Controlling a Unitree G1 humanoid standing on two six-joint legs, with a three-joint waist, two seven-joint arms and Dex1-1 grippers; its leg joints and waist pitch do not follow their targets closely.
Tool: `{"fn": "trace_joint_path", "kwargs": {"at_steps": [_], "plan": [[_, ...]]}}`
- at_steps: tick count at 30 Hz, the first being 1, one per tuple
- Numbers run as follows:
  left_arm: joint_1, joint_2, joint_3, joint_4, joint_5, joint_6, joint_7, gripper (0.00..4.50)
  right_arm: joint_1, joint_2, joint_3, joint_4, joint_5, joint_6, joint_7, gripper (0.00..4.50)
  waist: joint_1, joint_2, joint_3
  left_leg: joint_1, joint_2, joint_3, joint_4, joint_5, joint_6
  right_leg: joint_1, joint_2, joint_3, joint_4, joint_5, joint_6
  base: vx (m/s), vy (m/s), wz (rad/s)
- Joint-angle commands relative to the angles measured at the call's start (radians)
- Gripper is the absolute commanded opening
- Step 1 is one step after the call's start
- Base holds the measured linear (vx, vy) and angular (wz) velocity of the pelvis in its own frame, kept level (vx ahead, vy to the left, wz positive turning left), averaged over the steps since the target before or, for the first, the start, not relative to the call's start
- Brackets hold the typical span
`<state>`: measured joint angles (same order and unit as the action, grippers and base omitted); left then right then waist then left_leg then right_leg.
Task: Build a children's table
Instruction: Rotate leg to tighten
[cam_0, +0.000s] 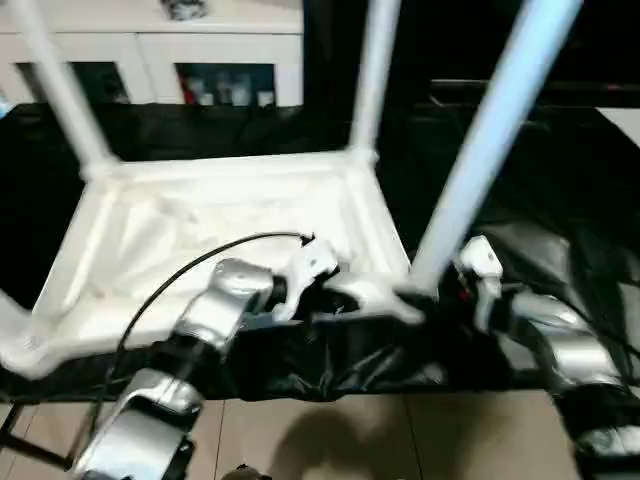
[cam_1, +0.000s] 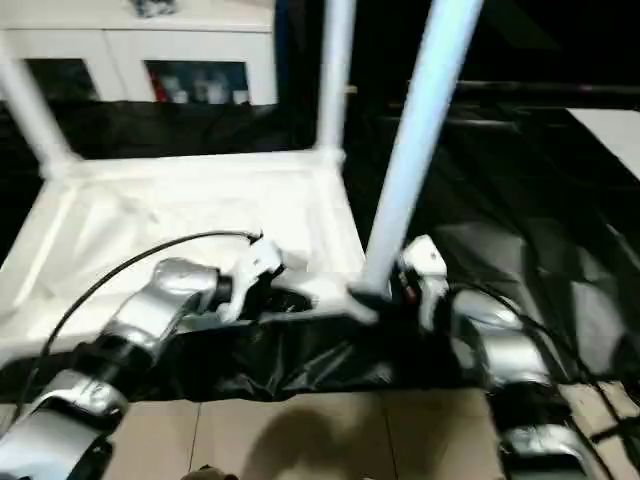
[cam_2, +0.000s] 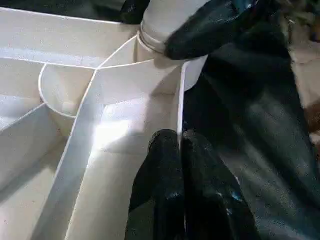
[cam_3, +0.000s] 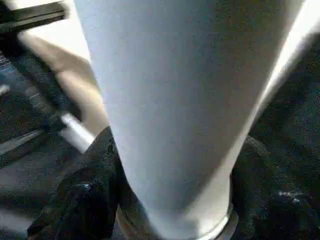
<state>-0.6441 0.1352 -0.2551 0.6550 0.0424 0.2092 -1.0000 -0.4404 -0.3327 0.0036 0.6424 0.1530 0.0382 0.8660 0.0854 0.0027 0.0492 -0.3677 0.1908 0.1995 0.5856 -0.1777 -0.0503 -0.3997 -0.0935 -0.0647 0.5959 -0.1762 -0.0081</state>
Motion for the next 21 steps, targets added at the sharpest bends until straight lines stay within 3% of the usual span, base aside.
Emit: {"fn": "trace_joint_path", "kwargs": {"at_steps": [1,6,8,9,10,16,21], "plan": [[-0.032,-0.077,0.025,0.020,-0.023,0.005,0.113,0.00,-0.020,0.057,0.039,0.035,-0.047,-0.003,-0.095,2.62,-0.005,-0.018,-0.059,0.012,0.039,-0.021,-0.073,-0.242,0.034,0.038,-0.058,0.037,-0.083,-0.331,-0.191,0.000,0.000,0.00],[-0.069,-0.174,0.026,0.066,-0.003,-0.007,0.248,0.00,-0.082,0.167,0.015,0.116,-0.069,-0.003,-0.297,2.61,0.000,-0.016,-0.063,0.010,0.036,-0.018,-0.068,-0.199,0.051,0.042,-0.058,0.039,-0.077,-0.251,-0.202,0.000,0.000,0.00],[-0.067,-0.193,0.022,0.064,-0.005,-0.014,0.244,0.00,-0.092,0.190,0.019,0.125,-0.069,-0.009,-0.295,2.61,0.000,-0.017,-0.065,0.009,0.036,-0.017,-0.066,-0.186,0.060,0.044,-0.058,0.038,-0.074,-0.225,-0.210,0.000,0.000,0.00],[-0.065,-0.197,0.019,0.061,-0.003,-0.014,0.241,0.00,-0.092,0.194,0.024,0.122,-0.071,-0.019,-0.285,3.16,0.002,-0.017,-0.066,0.008,0.035,-0.017,-0.065,-0.173,0.070,0.046,-0.058,0.038,-0.072,-0.204,-0.213,0.000,0.000,0.00],[-0.062,-0.198,0.012,0.058,0.001,-0.014,0.240,0.00,-0.092,0.200,0.031,0.117,-0.067,-0.031,-0.267,3.29,0.003,-0.015,-0.066,0.007,0.035,-0.017,-0.064,-0.164,0.079,0.047,-0.058,0.038,-0.070,-0.187,-0.216,0.000,0.000,0.00],[-0.051,-0.186,0.006,0.057,0.007,-0.023,0.237,0.00,-0.089,0.195,0.032,0.113,-0.057,-0.041,-0.231,3.71,0.000,-0.014,-0.063,0.009,0.038,-0.018,-0.068,-0.194,0.076,0.045,-0.057,0.037,-0.075,-0.227,-0.216,0.000,0.000,0.00],[-0.039,-0.162,0.010,0.042,0.004,-0.030,0.200,0.00,-0.063,0.138,0.031,0.076,-0.058,-0.053,-0.162,4.17,0.002,-0.018,-0.064,0.008,0.038,-0.017,-0.066,-0.184,0.087,0.048,-0.057,0.037,-0.073,-0.210,-0.215,0.000,0.000,0.00]]}}
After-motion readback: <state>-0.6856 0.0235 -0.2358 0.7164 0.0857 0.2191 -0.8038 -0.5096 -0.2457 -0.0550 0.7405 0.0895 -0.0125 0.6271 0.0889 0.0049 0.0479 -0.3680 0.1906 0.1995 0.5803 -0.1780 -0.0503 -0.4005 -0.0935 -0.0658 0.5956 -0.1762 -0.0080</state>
